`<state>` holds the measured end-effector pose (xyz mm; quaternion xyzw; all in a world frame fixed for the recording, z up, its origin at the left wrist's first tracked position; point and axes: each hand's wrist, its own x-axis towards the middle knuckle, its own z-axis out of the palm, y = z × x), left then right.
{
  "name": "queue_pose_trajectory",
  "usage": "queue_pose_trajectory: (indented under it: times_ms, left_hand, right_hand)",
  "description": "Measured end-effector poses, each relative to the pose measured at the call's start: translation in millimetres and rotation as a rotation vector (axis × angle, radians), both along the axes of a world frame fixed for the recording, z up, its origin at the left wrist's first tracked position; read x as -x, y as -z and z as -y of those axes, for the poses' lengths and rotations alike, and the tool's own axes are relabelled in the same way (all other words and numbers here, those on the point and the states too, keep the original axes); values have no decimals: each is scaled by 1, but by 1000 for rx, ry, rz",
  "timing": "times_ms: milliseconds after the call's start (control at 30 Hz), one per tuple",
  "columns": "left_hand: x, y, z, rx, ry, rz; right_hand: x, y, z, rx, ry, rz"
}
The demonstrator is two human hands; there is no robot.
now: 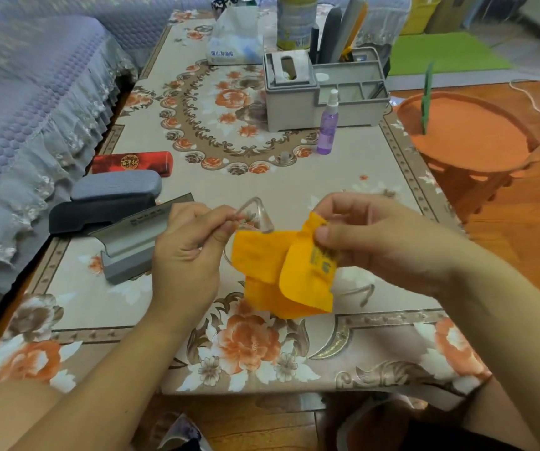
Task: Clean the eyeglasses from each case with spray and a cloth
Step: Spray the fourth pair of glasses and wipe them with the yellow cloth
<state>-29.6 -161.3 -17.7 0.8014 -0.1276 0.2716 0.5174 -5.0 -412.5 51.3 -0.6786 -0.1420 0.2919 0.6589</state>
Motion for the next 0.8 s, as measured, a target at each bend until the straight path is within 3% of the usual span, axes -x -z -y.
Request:
queue_pose_trajectory:
  times_ms: [67,133,233,300,367,467,500,567,700,800]
  left_hand:
    - [3,-2,-1,57,-4,-11]
    - [4,-6,-1,70,-13,2]
    - [5,-11,0,78,-13,23]
    - [5,-13,2,68,-10,38]
    - [7,-14,2,57,-10,59]
    - [9,-14,0,9,-35,102]
    - [8,-15,-1,-25,-46,128]
    - [8,-19,-1,-99,-72,184]
    - [13,-25,8,-123,-69,253]
    - [14,-25,9,-90,-66,252]
  right_hand:
    - [-6,4,5,207,74,146]
    - [-15,5,14,288,173,206]
    - [-23,3,25,286,201,195]
    - [-24,5,24,265,142,88]
    - [-25,13,17,365,231,95]
    - [-25,14,12,780,630,534]
    - [-20,8,8,776,700,668]
    - [-8,0,-1,660,545,692]
    - [7,13,-21,644,-194,242]
    - [9,25,-23,271,-251,1]
